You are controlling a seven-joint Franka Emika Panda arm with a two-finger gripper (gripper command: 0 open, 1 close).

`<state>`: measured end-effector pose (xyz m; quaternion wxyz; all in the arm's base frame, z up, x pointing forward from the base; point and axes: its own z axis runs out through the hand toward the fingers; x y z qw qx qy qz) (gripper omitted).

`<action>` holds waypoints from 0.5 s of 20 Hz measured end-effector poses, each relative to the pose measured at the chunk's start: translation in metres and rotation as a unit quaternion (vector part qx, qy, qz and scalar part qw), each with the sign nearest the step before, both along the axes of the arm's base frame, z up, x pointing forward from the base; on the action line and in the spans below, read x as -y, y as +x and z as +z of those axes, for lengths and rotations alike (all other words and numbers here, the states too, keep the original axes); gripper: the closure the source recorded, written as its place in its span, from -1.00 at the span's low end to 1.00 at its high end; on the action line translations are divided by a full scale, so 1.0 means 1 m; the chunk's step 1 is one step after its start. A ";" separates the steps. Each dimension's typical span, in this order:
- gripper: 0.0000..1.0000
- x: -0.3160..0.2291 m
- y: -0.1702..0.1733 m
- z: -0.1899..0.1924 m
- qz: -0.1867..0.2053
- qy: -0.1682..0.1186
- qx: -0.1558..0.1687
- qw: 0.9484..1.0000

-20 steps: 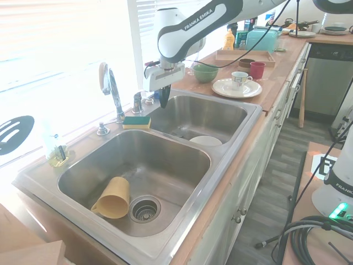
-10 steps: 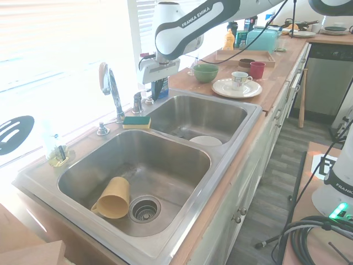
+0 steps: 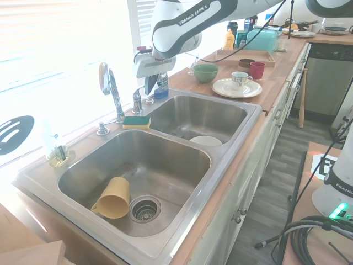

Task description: Turn on the faucet

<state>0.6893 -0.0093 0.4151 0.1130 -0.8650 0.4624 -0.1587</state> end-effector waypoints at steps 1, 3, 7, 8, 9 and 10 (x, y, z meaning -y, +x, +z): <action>1.00 -0.002 0.001 0.002 0.000 0.006 0.002 1.000; 1.00 -0.007 0.001 0.001 0.008 0.014 0.001 1.000; 1.00 -0.013 -0.003 -0.023 0.018 0.013 -0.038 0.999; 1.00 -0.014 -0.005 -0.029 0.020 0.012 -0.053 0.998; 1.00 -0.013 -0.007 -0.035 0.020 0.011 -0.068 0.997; 1.00 -0.011 -0.009 -0.039 0.020 0.007 -0.084 0.996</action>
